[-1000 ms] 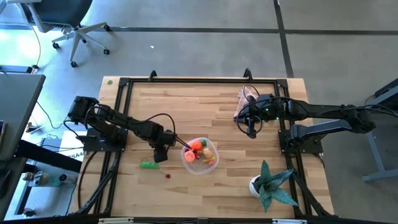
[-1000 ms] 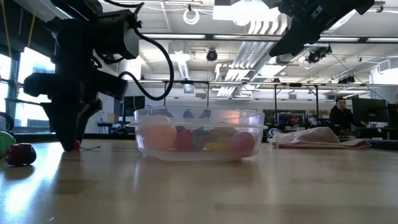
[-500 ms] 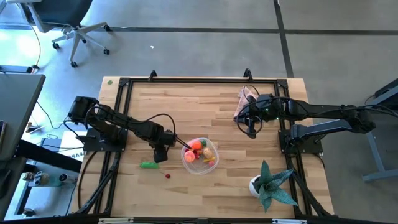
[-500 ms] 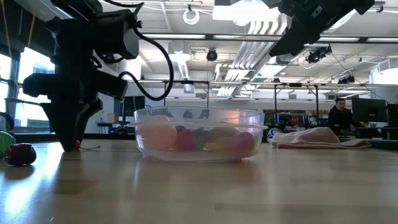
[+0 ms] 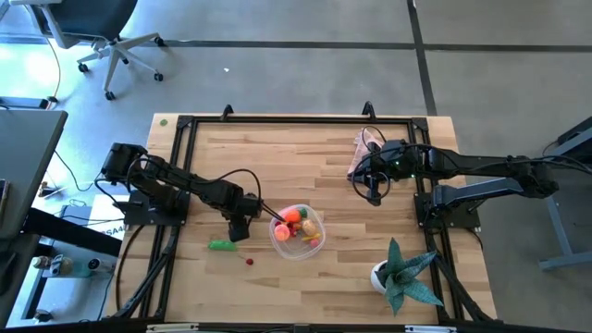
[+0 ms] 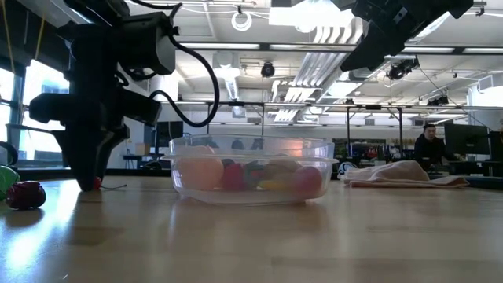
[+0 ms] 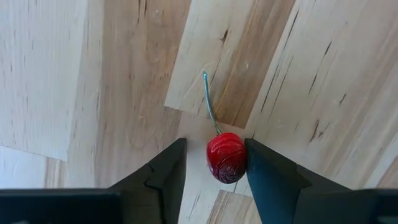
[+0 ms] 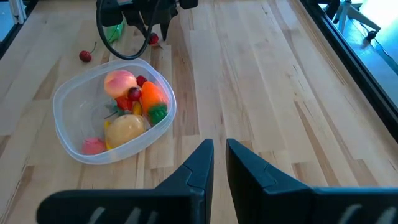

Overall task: Pick and placing Produce into tupperware
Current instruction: Put the cherry into the transparent bin

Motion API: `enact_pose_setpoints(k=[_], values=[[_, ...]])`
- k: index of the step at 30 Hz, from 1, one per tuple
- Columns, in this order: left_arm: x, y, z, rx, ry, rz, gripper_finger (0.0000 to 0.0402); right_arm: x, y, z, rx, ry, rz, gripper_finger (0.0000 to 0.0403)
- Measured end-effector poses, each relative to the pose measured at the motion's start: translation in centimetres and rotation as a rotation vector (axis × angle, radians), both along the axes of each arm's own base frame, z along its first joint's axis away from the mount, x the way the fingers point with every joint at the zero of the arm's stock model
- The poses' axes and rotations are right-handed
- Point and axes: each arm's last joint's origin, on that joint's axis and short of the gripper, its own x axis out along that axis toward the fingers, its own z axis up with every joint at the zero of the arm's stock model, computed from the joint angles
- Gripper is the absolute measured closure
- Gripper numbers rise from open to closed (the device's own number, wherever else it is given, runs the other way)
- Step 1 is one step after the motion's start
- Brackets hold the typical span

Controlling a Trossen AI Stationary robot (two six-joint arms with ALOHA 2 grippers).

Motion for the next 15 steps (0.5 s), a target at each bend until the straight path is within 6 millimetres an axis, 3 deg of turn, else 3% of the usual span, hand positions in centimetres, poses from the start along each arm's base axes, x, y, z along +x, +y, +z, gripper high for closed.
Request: enact_pose_setpoints(k=[7, 15], values=[[0.02, 0.04, 0.0, 0.018, -0.002, 0.018, 0.0296, 0.0, 0.0, 0.0, 0.0, 0.0, 0.0, 0.0371], [0.01, 0.05, -0.01, 0.018, -0.003, 0.023, 0.0317, 0.0, 0.01, 0.0, 0.0, 0.0, 0.0, 0.0371]])
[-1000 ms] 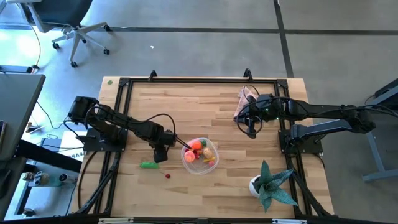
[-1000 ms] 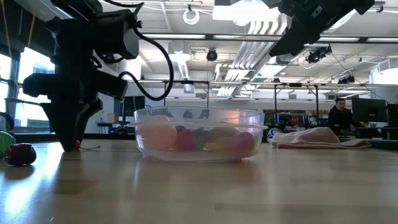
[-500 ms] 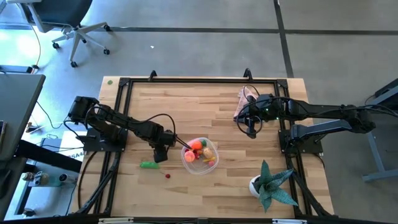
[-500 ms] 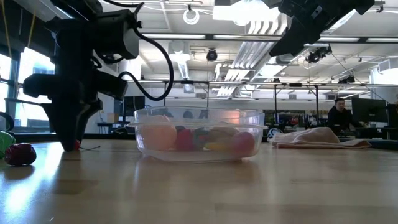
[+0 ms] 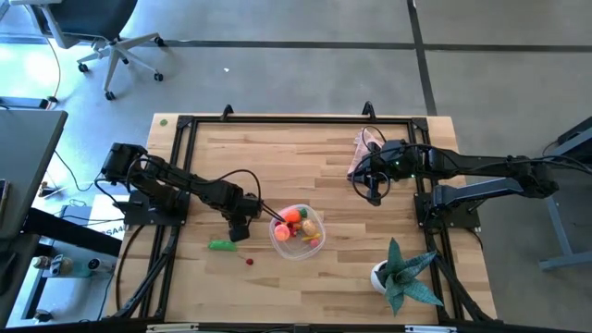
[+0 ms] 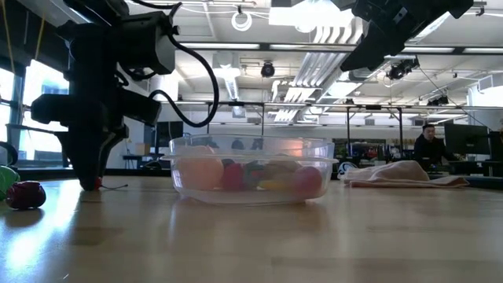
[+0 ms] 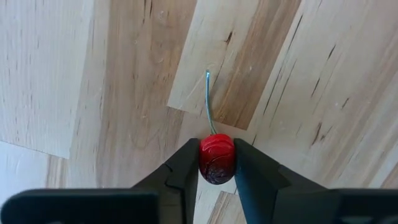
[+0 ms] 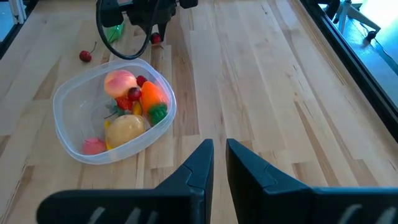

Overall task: Pick and placing Produce into tupperware
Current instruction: Put the cherry into the transparent bin

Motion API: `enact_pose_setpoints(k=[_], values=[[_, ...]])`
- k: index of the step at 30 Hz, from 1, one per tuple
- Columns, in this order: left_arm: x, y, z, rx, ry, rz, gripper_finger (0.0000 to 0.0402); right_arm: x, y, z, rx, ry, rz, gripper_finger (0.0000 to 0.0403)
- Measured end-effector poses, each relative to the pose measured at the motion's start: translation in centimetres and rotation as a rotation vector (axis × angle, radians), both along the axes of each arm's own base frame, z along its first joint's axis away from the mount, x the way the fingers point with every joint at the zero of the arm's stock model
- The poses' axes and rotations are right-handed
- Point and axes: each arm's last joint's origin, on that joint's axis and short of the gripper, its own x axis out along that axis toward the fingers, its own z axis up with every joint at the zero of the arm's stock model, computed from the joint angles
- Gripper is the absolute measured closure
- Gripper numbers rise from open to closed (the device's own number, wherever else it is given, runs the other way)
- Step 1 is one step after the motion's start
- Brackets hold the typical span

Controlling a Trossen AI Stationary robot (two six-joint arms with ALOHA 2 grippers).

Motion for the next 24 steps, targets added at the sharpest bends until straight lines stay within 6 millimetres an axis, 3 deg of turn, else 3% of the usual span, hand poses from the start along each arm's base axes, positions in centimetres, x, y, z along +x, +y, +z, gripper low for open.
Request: enact_pose_setpoints(k=[18, 24], values=[[0.1, 0.0, 0.1, 0.004, 0.003, 0.003, 0.033, 0.0, 0.0, 0.0, 0.0, 0.0, 0.0, 0.0371], [0.4, 0.0, 1.6, 0.009, -0.023, -0.018, 0.033, 0.0, 0.0, 0.0, 0.0, 0.0, 0.0, 0.0371]])
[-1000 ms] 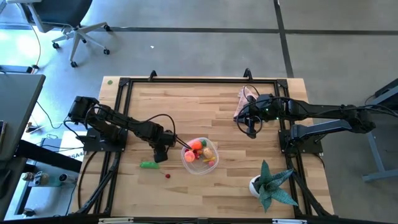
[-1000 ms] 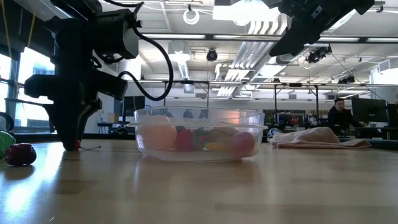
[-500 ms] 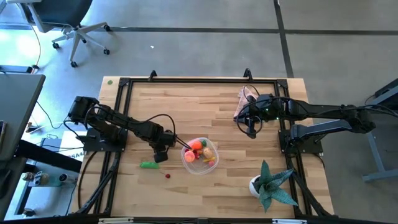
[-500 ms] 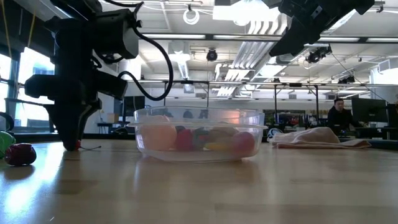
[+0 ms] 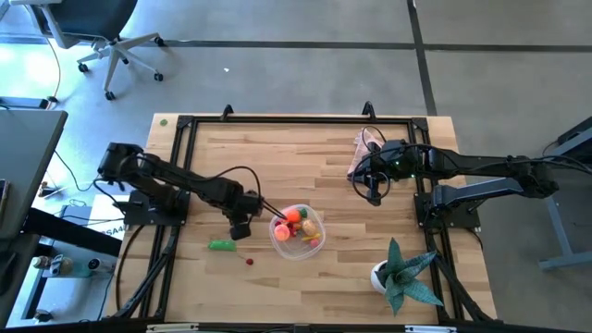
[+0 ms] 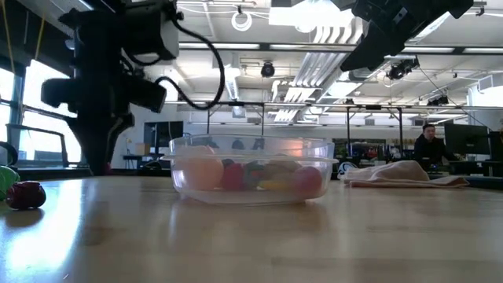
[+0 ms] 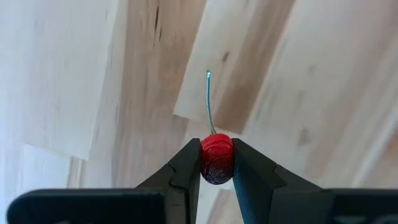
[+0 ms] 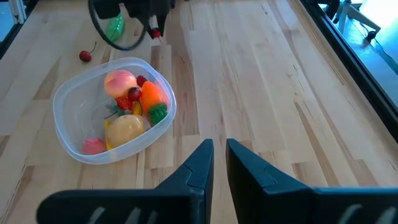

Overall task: Pick and placing Produce into tupperware
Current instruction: Put the cherry into the transparent bin

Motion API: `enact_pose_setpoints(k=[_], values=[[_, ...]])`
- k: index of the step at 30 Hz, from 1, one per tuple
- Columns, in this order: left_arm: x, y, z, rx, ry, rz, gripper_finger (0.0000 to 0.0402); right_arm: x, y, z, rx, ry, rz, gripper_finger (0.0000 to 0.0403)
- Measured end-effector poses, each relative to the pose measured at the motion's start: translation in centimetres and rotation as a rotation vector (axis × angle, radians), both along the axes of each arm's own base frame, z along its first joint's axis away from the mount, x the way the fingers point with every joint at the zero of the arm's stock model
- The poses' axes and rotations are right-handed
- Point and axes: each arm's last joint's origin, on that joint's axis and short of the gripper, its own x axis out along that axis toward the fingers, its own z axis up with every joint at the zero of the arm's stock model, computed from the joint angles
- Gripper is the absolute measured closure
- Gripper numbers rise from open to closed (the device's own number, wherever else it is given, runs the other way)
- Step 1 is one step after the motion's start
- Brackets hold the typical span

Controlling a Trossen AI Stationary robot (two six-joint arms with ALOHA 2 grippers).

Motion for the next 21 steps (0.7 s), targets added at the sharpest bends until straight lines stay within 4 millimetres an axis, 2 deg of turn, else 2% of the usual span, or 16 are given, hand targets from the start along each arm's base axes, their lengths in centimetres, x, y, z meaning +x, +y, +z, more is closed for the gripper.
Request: enact_pose_setpoints(k=[8, 14, 21], values=[[0.8, 0.0, 4.6, 0.017, -0.14, 0.001, 0.033, 0.0, 0.0, 0.0, 0.0, 0.0, 0.0, 0.0371], [2.8, 0.2, 8.2, 0.101, -0.29, 0.018, 0.033, 0.0, 0.0, 0.0, 0.0, 0.0, 0.0, 0.0371], [6.4, -1.3, 9.1, 0.165, -0.415, -0.087, 0.033, 0.0, 0.0, 0.0, 0.0, 0.0, 0.0, 0.0371]])
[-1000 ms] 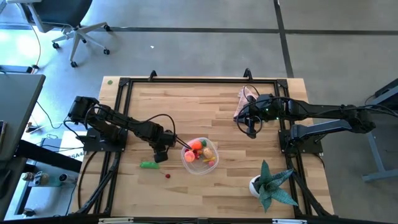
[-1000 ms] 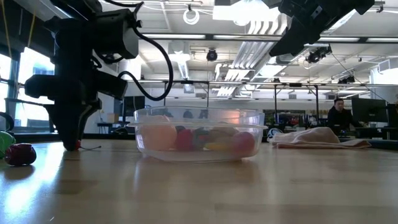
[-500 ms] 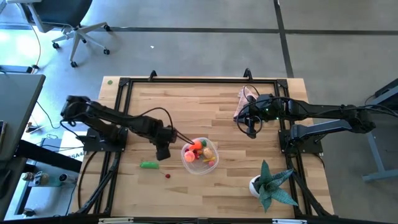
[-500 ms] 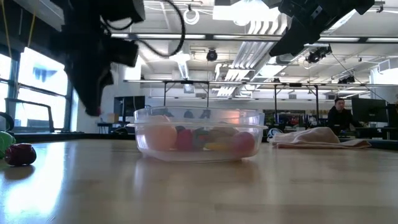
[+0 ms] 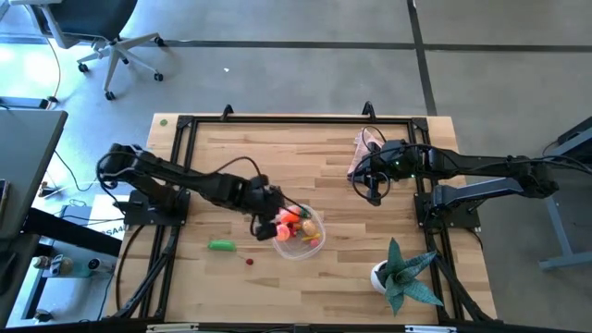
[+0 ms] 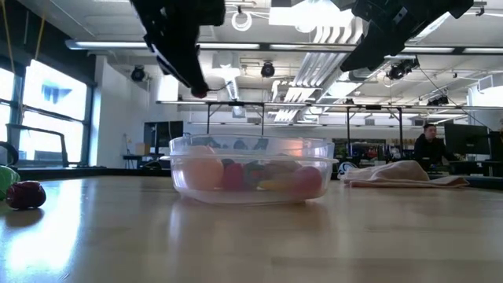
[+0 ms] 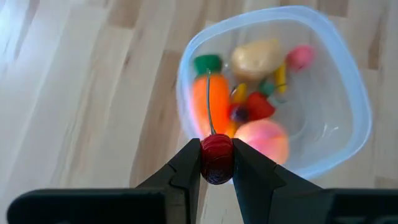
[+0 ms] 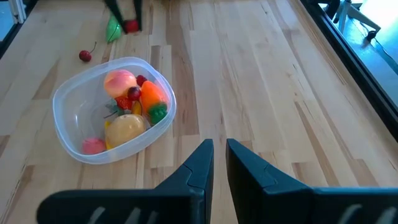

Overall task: Pick and placing Produce into tupperware
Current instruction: Put the cherry into the transparent bin

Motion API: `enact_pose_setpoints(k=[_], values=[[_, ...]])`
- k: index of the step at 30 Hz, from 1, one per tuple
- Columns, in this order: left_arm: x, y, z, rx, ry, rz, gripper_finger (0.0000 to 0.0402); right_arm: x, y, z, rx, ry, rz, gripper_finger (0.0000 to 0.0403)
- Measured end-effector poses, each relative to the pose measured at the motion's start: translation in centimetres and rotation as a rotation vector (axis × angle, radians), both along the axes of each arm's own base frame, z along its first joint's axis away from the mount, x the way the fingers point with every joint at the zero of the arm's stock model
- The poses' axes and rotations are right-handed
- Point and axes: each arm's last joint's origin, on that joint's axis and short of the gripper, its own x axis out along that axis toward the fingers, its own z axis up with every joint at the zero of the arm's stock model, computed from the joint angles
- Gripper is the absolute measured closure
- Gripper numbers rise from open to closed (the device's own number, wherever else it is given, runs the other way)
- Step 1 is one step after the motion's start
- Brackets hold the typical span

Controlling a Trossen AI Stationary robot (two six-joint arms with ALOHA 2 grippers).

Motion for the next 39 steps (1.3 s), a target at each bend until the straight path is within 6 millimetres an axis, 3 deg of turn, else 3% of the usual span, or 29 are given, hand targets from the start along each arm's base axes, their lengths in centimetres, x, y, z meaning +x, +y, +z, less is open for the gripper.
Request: enact_pose_setpoints(k=[6, 12, 21, 39], values=[[3.3, -1.8, -1.5, 0.021, 0.03, -0.06, 0.033, 0.0, 0.0, 0.0, 0.0, 0.0, 0.0, 0.0371], [5.9, -2.2, -3.3, -0.014, 0.087, -0.082, 0.033, 0.0, 0.0, 0.0, 0.0, 0.0, 0.0, 0.0371], [6.2, -2.2, -5.0, -0.019, 0.156, -0.082, 0.033, 0.0, 0.0, 0.0, 0.0, 0.002, 0.001, 0.0371], [6.1, -0.7, -5.7, -0.055, 0.203, -0.048, 0.033, 0.0, 0.0, 0.0, 0.0, 0.0, 0.0, 0.0371]])
